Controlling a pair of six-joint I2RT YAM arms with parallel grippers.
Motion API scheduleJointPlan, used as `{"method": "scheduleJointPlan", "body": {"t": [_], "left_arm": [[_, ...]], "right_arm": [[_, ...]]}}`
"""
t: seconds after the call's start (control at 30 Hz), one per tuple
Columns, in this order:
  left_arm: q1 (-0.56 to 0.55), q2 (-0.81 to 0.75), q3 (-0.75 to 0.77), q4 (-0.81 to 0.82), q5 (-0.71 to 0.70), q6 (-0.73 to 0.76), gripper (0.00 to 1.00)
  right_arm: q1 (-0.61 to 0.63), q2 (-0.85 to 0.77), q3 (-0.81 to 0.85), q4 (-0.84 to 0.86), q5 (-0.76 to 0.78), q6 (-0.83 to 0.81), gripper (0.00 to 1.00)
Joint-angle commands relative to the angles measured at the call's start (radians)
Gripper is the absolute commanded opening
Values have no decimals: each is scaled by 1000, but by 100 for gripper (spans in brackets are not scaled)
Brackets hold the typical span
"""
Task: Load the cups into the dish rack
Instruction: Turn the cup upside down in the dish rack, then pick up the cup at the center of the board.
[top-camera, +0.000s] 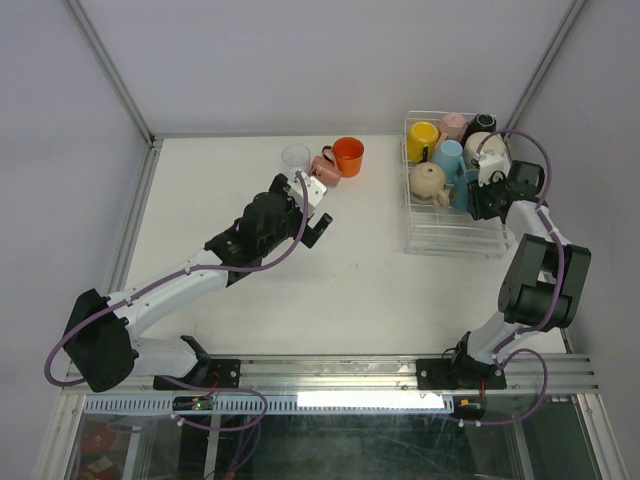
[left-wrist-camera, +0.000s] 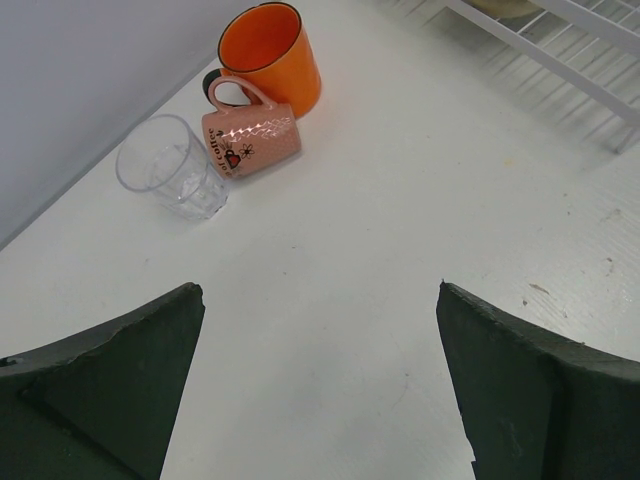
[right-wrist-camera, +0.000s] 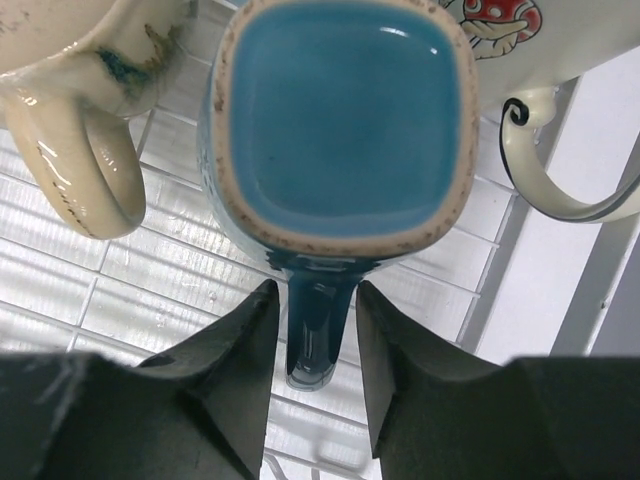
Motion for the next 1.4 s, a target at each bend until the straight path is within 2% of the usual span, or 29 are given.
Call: {"method": "scheduleJointPlan", "body": {"t": [0.0, 0.17, 0.4, 0.6, 0.73, 0.93, 1.07, 1.17, 1.27, 1.37], "left_arm": [[1, -33, 16, 51, 19, -10, 99], [3, -33, 16, 51, 21, -12, 99], [2, -36, 15, 51, 22, -13, 99], [2, -37, 14, 51, 21, -14, 99], [2, -34, 14, 51, 19, -13, 99], [2, -26, 14, 51, 17, -15, 99], [2, -23, 16, 50, 14, -17, 99], [2, -27, 10, 51, 6, -18, 99], [5, -22, 14, 51, -9, -16, 99], [32, -18, 22, 50, 14, -49, 99]], "right_arm": [[5, -17, 57, 21, 15, -1, 41], [3, -67, 49, 31, 39, 4, 46], [0, -189, 18, 24, 3, -3, 60], [0, -290, 11, -11, -58, 25, 63], [4, -369, 43, -70, -167, 85, 64], [26, -501, 83, -117, -431, 260, 68], [35, -578, 25, -3, -620, 422, 71], [36, -626, -88, 140, -726, 553, 73], [35, -658, -179, 245, -776, 612, 74], [35, -693, -240, 282, -778, 615, 77]]}}
